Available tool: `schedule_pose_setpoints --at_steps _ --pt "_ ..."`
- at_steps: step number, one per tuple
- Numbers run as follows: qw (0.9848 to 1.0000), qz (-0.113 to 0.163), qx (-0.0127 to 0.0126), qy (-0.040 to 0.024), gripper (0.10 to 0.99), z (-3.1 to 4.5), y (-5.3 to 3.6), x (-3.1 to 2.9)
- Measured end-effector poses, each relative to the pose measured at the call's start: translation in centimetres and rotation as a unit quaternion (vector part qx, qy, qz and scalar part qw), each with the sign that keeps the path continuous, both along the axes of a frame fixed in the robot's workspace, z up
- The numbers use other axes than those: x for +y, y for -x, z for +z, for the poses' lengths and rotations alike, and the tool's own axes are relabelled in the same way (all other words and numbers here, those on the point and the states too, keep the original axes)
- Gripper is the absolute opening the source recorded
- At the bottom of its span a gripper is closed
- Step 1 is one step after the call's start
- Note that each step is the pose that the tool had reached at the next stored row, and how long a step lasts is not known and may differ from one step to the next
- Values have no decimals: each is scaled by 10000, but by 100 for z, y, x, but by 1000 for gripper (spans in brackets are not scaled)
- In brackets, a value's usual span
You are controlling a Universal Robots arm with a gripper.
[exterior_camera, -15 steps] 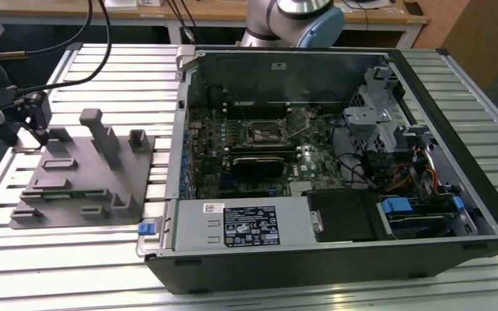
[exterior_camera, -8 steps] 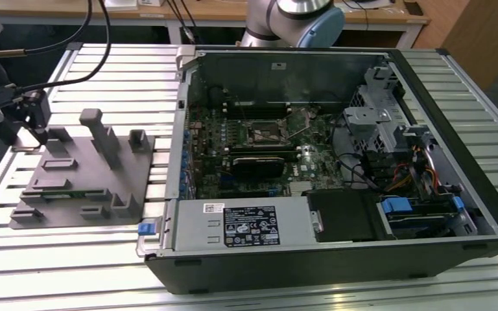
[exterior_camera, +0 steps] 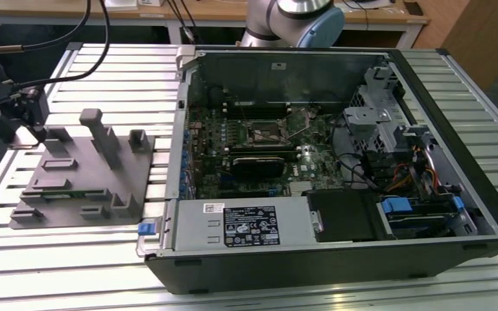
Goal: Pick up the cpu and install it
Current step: 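Pick up the cpu and move it towards the insertion slot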
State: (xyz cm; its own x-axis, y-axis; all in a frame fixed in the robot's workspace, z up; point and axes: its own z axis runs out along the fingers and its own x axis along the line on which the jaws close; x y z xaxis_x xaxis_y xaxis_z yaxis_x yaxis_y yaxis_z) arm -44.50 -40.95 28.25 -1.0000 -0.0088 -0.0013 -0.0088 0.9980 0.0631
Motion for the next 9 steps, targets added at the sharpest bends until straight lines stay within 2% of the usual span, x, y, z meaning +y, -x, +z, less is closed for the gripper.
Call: schedule_pose_setpoints --at_steps 9 --pt "10000 -1 0 2 529 108 1 9"
